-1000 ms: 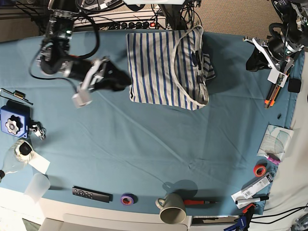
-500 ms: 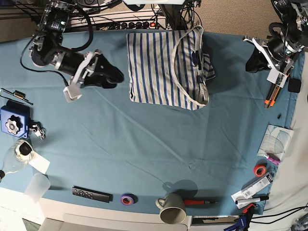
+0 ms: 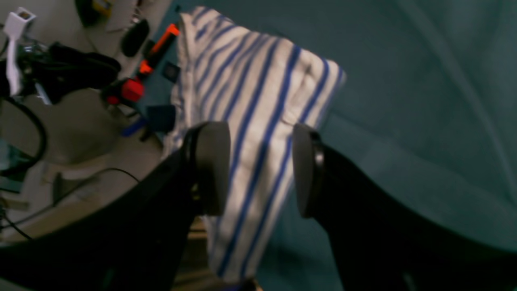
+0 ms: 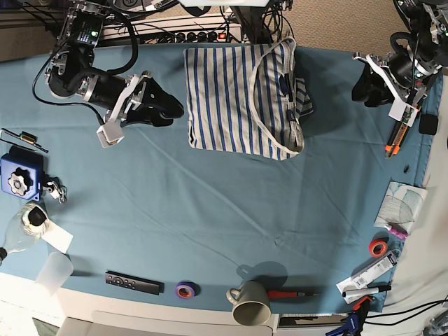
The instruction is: Fold the T-shirt properly
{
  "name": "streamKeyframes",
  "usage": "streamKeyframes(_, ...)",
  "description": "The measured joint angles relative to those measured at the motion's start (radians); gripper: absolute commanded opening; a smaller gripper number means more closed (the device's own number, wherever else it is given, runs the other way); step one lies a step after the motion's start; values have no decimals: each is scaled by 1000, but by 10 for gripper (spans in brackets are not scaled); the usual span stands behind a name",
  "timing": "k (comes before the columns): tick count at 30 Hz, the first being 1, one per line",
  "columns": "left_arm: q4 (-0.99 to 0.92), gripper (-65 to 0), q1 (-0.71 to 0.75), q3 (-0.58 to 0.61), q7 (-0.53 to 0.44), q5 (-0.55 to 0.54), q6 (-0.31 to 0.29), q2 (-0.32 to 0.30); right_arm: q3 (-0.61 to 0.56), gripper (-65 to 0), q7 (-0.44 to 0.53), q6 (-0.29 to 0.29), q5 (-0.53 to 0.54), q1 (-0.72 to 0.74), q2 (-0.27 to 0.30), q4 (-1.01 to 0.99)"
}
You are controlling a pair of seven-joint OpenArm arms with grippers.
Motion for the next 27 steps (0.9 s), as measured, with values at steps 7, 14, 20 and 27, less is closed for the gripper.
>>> streamKeyframes(7, 0, -447, 0, 0, -23, 0, 0, 0, 0, -388, 1, 0, -14, 0, -28, 0)
streamKeyframes(14, 0, -447, 0, 0, -23, 0, 0, 0, 0, -388, 4, -2, -175, 2, -102, -60)
streamKeyframes(20, 0, -447, 0, 0, -23, 0, 0, 0, 0, -388, 2, 0, -217, 0, -114, -76)
streamKeyframes(27, 0, -447, 0, 0, -23, -17, 0, 0, 0, -388, 1, 0, -218, 0, -114, -76)
